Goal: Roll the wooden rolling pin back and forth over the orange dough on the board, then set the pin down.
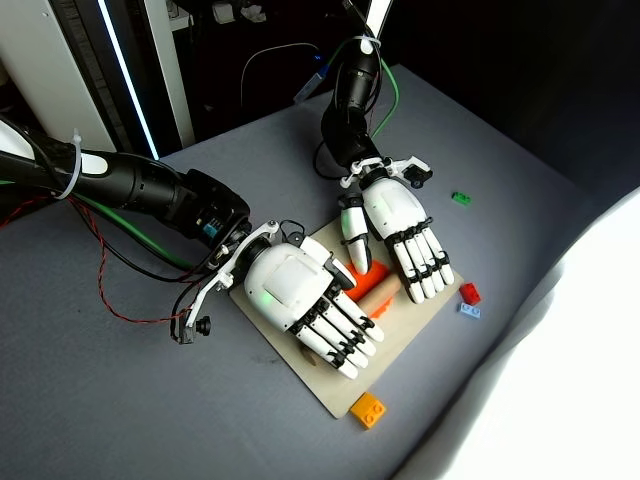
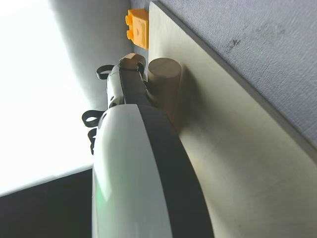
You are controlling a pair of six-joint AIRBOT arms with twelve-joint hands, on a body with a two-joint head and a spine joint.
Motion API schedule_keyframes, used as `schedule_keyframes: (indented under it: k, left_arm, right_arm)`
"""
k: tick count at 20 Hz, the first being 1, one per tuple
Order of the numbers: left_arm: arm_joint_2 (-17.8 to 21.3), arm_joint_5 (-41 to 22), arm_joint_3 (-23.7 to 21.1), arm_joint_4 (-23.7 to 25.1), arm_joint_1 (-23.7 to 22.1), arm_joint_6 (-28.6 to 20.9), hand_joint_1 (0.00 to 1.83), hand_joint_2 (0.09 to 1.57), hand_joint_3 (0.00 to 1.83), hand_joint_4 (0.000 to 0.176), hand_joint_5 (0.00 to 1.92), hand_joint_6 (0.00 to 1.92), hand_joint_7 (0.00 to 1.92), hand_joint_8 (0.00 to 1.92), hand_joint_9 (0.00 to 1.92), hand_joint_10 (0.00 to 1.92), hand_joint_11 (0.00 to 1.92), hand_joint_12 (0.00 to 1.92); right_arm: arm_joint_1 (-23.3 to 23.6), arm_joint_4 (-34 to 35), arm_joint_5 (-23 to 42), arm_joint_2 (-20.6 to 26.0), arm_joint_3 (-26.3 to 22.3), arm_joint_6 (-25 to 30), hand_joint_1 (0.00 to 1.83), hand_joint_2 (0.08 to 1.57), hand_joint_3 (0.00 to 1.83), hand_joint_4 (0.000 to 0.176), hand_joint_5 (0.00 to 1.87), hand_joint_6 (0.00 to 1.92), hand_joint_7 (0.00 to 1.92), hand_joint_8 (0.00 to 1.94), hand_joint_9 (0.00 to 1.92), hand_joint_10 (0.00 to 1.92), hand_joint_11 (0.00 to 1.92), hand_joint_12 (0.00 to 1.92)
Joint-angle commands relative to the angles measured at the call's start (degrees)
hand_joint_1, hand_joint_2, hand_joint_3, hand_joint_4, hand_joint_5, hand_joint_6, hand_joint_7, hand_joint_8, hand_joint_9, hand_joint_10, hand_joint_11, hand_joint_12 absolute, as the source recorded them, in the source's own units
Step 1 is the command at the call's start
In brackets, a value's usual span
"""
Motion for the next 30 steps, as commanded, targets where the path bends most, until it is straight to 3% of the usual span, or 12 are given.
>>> schedule_keyframes:
  k: [1,9,12,15,17,22,30]
  left_arm:
    - [0.1,-0.5,0.1,-0.8,0.9,0.2,0.00,1.49,0.00,0.000,0.18,0.00,0.21,0.00,0.12,0.00,0.00,0.06]
    - [0.3,-0.5,-1.0,-0.8,1.5,0.0,0.00,1.50,0.00,0.000,0.18,0.00,0.21,0.00,0.13,0.00,0.00,0.07]
    - [0.7,-0.8,-1.8,-0.8,1.8,0.0,0.00,1.51,0.00,0.000,0.19,0.00,0.22,0.00,0.14,0.00,0.00,0.15]
    - [1.0,-1.6,-2.5,-0.8,2.2,0.1,0.00,1.50,0.00,0.000,0.19,0.01,0.22,0.00,0.13,0.00,0.00,0.12]
    - [1.1,-2.0,-2.9,-0.8,2.4,0.5,0.00,1.50,0.00,0.000,0.21,0.01,0.23,0.00,0.15,0.01,0.00,0.17]
    - [1.3,-3.4,-4.2,-0.8,3.3,1.6,0.00,1.50,0.00,0.000,0.20,0.00,0.22,0.00,0.15,0.00,0.00,0.13]
    - [1.3,-4.7,-5.7,-1.0,3.7,2.4,0.00,1.51,0.00,0.000,0.22,0.01,0.24,0.00,0.16,0.00,0.00,0.17]
  right_arm:
    - [-0.6,-1.3,2.2,0.1,-0.3,-0.3,0.00,1.57,0.04,0.000,0.30,0.00,0.30,0.00,0.20,0.00,0.00,0.33]
    - [-0.7,-1.3,3.4,0.6,-2.3,-0.8,0.00,1.57,0.04,0.000,0.31,0.00,0.31,0.00,0.21,0.00,0.00,0.38]
    - [-0.9,-1.3,3.7,0.9,-3.3,-1.1,0.00,1.57,0.05,0.000,0.28,0.01,0.29,0.00,0.17,0.00,0.00,0.23]
    - [-1.0,-1.3,4.1,1.1,-4.3,-1.3,0.00,1.57,0.06,0.000,0.29,0.01,0.29,0.00,0.18,0.00,0.00,0.27]
    - [-1.0,-1.3,4.2,1.1,-4.6,-1.3,0.00,1.57,0.03,0.000,0.26,0.00,0.25,0.01,0.14,0.00,0.00,0.09]
    - [-1.3,-1.3,4.4,1.3,-5.3,-1.5,0.00,1.57,0.02,0.000,0.28,0.01,0.30,0.01,0.19,0.01,0.00,0.24]
    - [-1.6,-1.4,5.1,1.5,-6.3,-1.8,0.00,1.57,0.04,0.000,0.27,0.00,0.27,0.00,0.17,0.00,0.00,0.18]
